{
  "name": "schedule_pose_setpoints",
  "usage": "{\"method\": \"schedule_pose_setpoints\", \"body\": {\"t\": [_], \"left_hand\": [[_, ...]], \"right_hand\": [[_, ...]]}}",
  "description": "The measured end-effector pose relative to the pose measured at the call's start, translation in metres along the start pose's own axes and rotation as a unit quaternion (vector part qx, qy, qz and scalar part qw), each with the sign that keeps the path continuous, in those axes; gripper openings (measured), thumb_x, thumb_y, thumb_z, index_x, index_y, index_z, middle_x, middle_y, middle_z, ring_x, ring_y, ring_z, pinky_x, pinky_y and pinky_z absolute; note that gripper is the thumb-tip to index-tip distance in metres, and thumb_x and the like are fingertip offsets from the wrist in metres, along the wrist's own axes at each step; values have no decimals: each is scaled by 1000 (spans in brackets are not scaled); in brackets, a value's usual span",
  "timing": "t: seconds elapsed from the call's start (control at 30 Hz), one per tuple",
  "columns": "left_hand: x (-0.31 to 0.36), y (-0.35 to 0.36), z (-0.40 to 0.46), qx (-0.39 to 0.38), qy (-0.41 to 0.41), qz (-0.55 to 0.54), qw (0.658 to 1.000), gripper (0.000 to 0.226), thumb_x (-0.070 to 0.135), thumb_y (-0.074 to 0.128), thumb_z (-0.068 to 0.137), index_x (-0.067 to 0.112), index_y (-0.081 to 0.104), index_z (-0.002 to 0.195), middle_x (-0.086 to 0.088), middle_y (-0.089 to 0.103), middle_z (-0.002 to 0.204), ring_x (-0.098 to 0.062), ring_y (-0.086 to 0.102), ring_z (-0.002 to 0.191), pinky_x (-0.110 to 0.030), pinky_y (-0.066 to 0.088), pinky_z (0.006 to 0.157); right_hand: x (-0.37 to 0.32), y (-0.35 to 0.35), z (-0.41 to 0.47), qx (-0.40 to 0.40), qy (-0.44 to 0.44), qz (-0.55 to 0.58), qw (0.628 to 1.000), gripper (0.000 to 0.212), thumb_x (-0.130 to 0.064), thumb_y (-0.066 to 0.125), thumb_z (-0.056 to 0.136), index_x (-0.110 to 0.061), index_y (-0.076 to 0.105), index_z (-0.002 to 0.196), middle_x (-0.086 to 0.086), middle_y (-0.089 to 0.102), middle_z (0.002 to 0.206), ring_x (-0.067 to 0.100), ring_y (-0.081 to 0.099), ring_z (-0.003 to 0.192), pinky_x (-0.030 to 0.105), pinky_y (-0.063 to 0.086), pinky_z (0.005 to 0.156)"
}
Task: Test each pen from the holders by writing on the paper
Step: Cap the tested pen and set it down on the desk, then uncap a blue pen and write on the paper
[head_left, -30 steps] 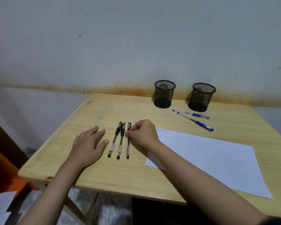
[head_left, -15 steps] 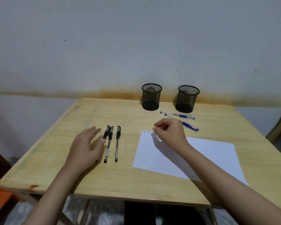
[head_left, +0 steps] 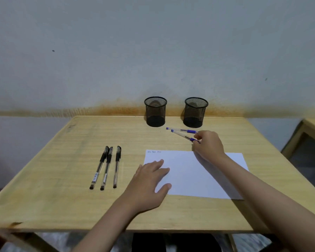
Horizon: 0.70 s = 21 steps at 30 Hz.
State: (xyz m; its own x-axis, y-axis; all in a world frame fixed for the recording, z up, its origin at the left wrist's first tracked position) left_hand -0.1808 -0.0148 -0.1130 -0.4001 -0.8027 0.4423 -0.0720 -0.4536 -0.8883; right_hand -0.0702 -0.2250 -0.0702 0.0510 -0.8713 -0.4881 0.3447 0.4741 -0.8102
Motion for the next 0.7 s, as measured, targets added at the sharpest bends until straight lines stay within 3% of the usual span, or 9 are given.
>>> {"method": "schedule_pose_setpoints", "body": {"t": [0.13, 0.3, 0.4, 0.53, 0.63, 0.7], "left_hand": [[4, 4, 2, 23, -9, 11, 1000, 57, 53, 35, 86, 33, 37, 139, 10, 21, 154, -8, 13, 142, -38, 7, 118], [2, 4, 2, 35, -7, 7, 999, 57, 56, 35, 86, 35, 37, 139, 13, 23, 153, -6, 14, 141, -37, 13, 117], [3, 3, 2, 40, -4, 1, 999, 57, 56, 36, 86, 34, 38, 139, 13, 22, 154, -6, 14, 141, -35, 12, 117], [3, -1, 1, 60, 5, -26, 998, 57, 55, 40, 85, 33, 39, 138, 14, 25, 153, -4, 17, 139, -32, 16, 115], [4, -7, 0, 115, 2, -82, 990, 56, 51, 48, 85, 31, 42, 136, 14, 35, 147, -4, 26, 135, -36, 25, 112], [5, -13, 0, 169, -2, -106, 980, 55, 49, 53, 83, 28, 45, 134, 15, 45, 138, -6, 38, 127, -32, 34, 105]], "right_hand": [[5, 8, 9, -21, 2, -21, 1000, 19, -8, 62, 84, -5, 73, 99, 12, 71, 89, 29, 61, 83, 31, 46, 63], [0, 15, 14, -31, -33, -23, 999, 29, -8, 63, 85, -7, 68, 113, 14, 67, 103, 31, 61, 93, 40, 53, 75], [-10, 13, 6, -5, -81, -11, 997, 24, -11, 58, 88, -10, 67, 110, 14, 57, 101, 31, 56, 91, 36, 47, 69], [-29, -1, -14, -2, -48, 169, 985, 14, -7, 61, 86, -8, 65, 99, 4, 54, 91, 10, 50, 69, 16, 39, 62], [-40, -8, -34, -31, 3, 289, 957, 5, -8, 66, 82, -6, 63, 86, 2, 58, 72, 11, 51, 62, 22, 47, 60], [-47, -11, -48, -75, 33, 345, 935, 4, -9, 67, 84, -8, 66, 87, 7, 64, 74, 14, 56, 66, 21, 49, 59]]}}
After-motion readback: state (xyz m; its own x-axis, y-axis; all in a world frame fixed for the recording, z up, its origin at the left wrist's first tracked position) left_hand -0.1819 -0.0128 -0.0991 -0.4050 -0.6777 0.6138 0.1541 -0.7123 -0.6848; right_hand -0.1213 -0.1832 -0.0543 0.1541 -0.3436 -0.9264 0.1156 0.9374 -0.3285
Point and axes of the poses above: each hand's wrist, its own z-axis towards the middle knuckle, its own y-axis out of the palm, x = y × z, the point moved 4 cm from there along z, towards the middle knuckle
